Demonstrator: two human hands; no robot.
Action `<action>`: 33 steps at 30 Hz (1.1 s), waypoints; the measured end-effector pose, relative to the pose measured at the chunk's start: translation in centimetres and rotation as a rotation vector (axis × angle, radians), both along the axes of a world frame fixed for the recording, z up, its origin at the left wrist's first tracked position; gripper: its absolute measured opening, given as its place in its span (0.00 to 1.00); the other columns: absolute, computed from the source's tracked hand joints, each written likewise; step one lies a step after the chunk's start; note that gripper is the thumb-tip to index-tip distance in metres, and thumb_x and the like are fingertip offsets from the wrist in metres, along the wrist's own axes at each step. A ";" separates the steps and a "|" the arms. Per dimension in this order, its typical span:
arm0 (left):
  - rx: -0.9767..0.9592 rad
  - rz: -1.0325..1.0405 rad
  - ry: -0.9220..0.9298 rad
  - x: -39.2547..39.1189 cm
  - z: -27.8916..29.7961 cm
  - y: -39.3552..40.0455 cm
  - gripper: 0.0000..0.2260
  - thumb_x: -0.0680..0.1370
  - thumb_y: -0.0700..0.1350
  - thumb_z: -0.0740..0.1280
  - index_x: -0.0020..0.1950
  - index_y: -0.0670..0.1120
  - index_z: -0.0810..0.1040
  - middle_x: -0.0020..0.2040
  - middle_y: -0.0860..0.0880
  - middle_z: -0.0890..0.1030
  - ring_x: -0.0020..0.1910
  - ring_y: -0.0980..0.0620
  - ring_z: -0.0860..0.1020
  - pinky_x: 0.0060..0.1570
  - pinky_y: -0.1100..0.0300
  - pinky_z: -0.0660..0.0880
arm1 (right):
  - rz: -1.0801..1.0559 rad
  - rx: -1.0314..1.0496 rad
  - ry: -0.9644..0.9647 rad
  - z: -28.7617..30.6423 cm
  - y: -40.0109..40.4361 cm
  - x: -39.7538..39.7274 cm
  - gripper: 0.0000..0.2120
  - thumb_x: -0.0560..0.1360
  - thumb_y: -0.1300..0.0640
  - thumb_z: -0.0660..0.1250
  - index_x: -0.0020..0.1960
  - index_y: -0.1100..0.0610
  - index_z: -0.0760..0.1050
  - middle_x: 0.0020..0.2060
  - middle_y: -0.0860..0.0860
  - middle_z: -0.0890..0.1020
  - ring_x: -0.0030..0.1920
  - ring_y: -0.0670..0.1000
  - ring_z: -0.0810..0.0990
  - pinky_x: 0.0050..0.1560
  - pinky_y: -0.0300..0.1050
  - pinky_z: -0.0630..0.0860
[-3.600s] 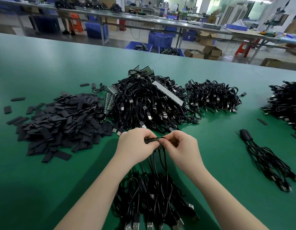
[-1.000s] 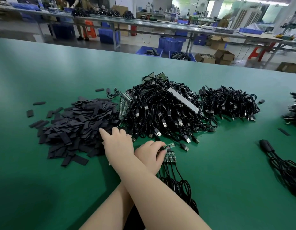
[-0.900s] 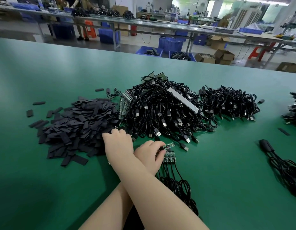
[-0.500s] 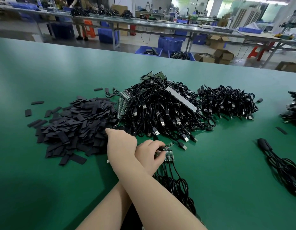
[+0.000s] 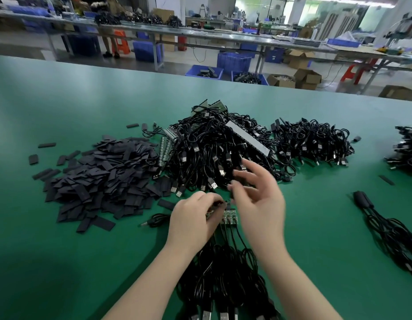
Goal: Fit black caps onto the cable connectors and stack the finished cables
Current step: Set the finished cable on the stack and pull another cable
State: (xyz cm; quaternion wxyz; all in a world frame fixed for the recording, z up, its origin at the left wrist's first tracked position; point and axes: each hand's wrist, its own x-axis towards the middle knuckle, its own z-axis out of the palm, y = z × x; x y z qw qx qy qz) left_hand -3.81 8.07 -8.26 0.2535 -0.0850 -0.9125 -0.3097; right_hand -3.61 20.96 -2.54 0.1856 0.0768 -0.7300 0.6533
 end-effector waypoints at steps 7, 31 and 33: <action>0.065 -0.015 0.085 0.3 0.3 0.4 0.06 0.77 0.44 0.67 0.53 0.49 0.81 0.45 0.57 0.81 0.42 0.59 0.78 0.49 0.60 0.74 | -0.062 -0.230 -0.272 -6.1 4.1 -1.2 0.16 0.78 0.67 0.68 0.51 0.45 0.80 0.48 0.50 0.84 0.41 0.48 0.85 0.35 0.38 0.79; 0.241 -0.173 -0.122 -0.2 -0.1 1.5 0.10 0.69 0.53 0.77 0.49 0.56 0.84 0.43 0.58 0.78 0.46 0.57 0.78 0.46 0.61 0.74 | 0.006 -0.291 -0.270 -6.5 3.9 -0.1 0.14 0.72 0.66 0.75 0.46 0.47 0.82 0.38 0.48 0.82 0.37 0.48 0.82 0.48 0.53 0.83; 0.237 -0.190 -0.137 -0.2 -0.2 1.4 0.12 0.68 0.54 0.78 0.50 0.55 0.84 0.43 0.58 0.78 0.47 0.57 0.78 0.46 0.61 0.74 | -0.003 -0.298 -0.263 -6.5 4.0 -0.1 0.13 0.73 0.66 0.74 0.46 0.47 0.82 0.38 0.48 0.82 0.37 0.47 0.82 0.46 0.49 0.83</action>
